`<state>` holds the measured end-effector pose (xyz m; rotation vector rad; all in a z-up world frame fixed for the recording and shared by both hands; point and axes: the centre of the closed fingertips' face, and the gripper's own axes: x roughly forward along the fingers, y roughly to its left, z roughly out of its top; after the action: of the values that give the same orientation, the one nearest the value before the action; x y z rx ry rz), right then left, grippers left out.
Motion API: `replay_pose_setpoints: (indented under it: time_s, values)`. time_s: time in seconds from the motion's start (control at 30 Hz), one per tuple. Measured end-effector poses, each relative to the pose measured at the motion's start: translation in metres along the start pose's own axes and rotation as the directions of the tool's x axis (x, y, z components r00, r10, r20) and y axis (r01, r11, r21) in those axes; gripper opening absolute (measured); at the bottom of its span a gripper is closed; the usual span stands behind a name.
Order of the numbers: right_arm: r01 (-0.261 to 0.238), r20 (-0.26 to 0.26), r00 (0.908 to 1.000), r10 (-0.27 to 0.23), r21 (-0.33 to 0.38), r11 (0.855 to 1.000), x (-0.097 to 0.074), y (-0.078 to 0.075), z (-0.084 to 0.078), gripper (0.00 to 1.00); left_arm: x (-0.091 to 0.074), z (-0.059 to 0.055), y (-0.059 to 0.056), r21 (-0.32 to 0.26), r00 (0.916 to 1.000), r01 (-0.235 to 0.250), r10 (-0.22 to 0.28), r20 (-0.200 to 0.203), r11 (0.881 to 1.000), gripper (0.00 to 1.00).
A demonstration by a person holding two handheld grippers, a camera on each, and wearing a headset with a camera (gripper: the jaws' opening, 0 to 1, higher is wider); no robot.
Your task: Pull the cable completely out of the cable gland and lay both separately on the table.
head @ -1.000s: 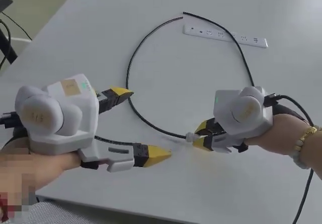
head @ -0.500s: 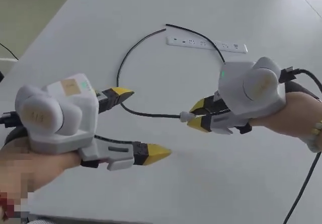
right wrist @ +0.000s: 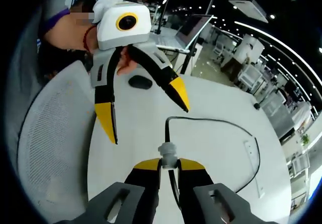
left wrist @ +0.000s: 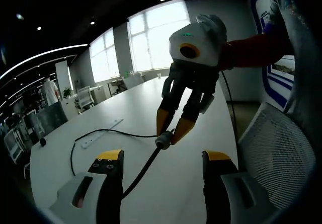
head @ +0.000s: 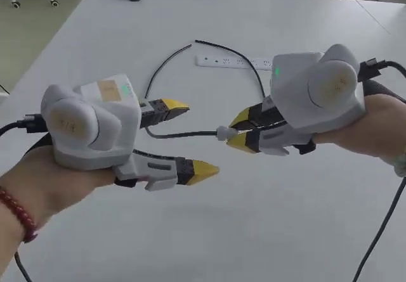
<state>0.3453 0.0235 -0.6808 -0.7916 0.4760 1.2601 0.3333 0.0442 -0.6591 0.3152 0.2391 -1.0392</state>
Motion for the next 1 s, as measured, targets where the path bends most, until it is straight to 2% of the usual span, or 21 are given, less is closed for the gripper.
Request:
replay_pose_setpoints:
  time_s: [0.1,0.17,0.2,0.23,0.27,0.33,0.37,0.5,0.57,0.63,0.87,0.9,1.0]
  values:
    - [0.000,0.009,1.0000,0.000,0.005,1.000,-0.003,0.001,0.002,0.08,0.002,0.005,0.002,0.033,0.9998,0.017,-0.018,0.011,0.999,0.55]
    - [-0.002,0.015,0.9999,0.002,0.010,1.000,-0.004,0.001,0.003,0.08,0.003,0.007,-0.001,0.048,0.9989,0.046,-0.047,0.008,0.998,0.51]
    - [-0.001,0.017,0.9998,0.001,0.009,1.000,-0.003,0.000,0.002,0.08,0.004,0.010,0.001,0.094,0.9985,0.050,-0.052,0.017,0.994,0.48]
    - [-0.001,0.019,0.9998,0.001,0.010,1.000,-0.004,0.000,0.002,0.08,0.005,0.009,0.000,0.098,0.9983,0.056,-0.058,0.010,0.994,0.46]
    - [-0.001,0.021,0.9998,0.001,0.011,1.000,-0.005,0.000,0.003,0.08,0.006,0.007,-0.001,0.113,0.9964,0.084,-0.084,-0.012,0.990,0.45]
    - [-0.006,0.023,0.9997,0.005,0.014,1.000,-0.005,0.001,0.004,0.08,0.008,0.007,0.002,0.171,0.9955,0.093,-0.090,-0.029,0.981,0.44]
    - [-0.006,0.023,0.9997,0.006,0.012,1.000,-0.006,0.001,0.004,0.08,0.008,0.008,0.001,0.181,0.9940,0.109,-0.104,-0.036,0.978,0.42]
    - [-0.015,0.022,0.9997,0.015,0.005,1.000,-0.006,0.003,0.007,0.08,0.011,0.015,0.003,0.238,0.9913,0.132,-0.129,-0.028,0.962,0.40]
    - [-0.015,0.023,0.9996,0.015,0.004,1.000,-0.006,0.003,0.008,0.08,0.012,0.017,0.003,0.242,0.9902,0.139,-0.136,-0.032,0.960,0.39]
    - [-0.015,0.025,0.9996,0.015,0.005,1.000,-0.007,0.002,0.008,0.08,0.015,0.017,0.003,0.266,0.9895,0.144,-0.137,-0.046,0.953,0.38]
    - [-0.017,0.024,0.9996,0.017,0.004,1.000,-0.006,0.001,0.009,0.08,0.020,0.016,0.000,0.284,0.9857,0.168,-0.156,-0.064,0.944,0.34]
    - [-0.015,0.024,0.9996,0.015,0.004,1.000,-0.006,0.000,0.009,0.08,0.021,0.016,0.000,0.300,0.9858,0.167,-0.153,-0.069,0.939,0.33]
    - [-0.017,0.018,0.9997,0.017,0.002,1.000,-0.007,0.000,0.007,0.08,0.022,0.016,0.000,0.303,0.9849,0.172,-0.157,-0.073,0.937,0.31]
